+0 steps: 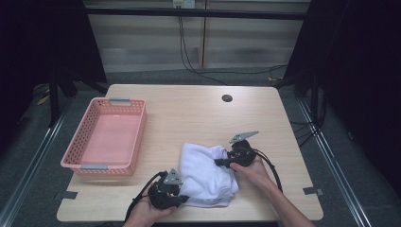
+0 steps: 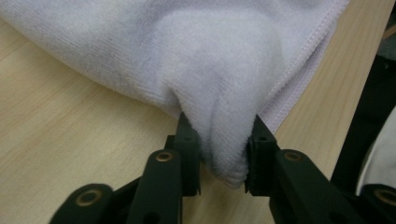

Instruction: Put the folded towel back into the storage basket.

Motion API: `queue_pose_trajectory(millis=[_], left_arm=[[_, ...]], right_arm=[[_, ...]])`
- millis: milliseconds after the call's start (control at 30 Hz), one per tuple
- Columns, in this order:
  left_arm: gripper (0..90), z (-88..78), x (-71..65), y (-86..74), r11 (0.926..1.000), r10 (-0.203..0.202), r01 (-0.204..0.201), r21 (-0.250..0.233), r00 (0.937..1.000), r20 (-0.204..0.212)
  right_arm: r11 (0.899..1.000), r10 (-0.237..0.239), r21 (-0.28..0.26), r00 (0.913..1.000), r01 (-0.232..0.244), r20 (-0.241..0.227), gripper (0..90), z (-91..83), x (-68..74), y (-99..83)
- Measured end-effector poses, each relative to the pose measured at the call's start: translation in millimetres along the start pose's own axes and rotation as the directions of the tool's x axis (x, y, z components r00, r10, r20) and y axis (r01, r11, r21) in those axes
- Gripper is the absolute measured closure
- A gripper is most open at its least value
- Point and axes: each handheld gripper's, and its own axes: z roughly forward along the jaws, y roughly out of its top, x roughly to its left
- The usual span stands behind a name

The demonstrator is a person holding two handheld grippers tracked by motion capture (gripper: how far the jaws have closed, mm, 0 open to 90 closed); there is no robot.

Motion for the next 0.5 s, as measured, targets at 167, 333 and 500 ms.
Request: queue_pose_trajectory(millis=[167, 333, 500], left_arm=[[76.3, -1.2, 4.3, 2.0, 0.9966, -0.057, 0.06, -0.056, 0.9963, 0.065], [77.9, -7.6, 4.6, 8.6, 0.9901, -0.053, 0.064, -0.125, 0.9944, 0.091], [79.2, -15.7, 12.1, 13.2, 0.9829, -0.085, 0.098, -0.156, 0.9924, 0.089]], right_arm=[[1.0, -0.006, 0.002, 1.0, 0.006, 0.005, 64.9, -1.7, 1.1, 3.7], [1.0, 0.001, -0.006, 0.9997, -0.001, 0.026, 67.2, -2.4, -2.3, 10.5], [1.0, 0.014, -0.023, 0.9992, -0.013, 0.039, 67.7, -3.8, -5.0, 19.1]])
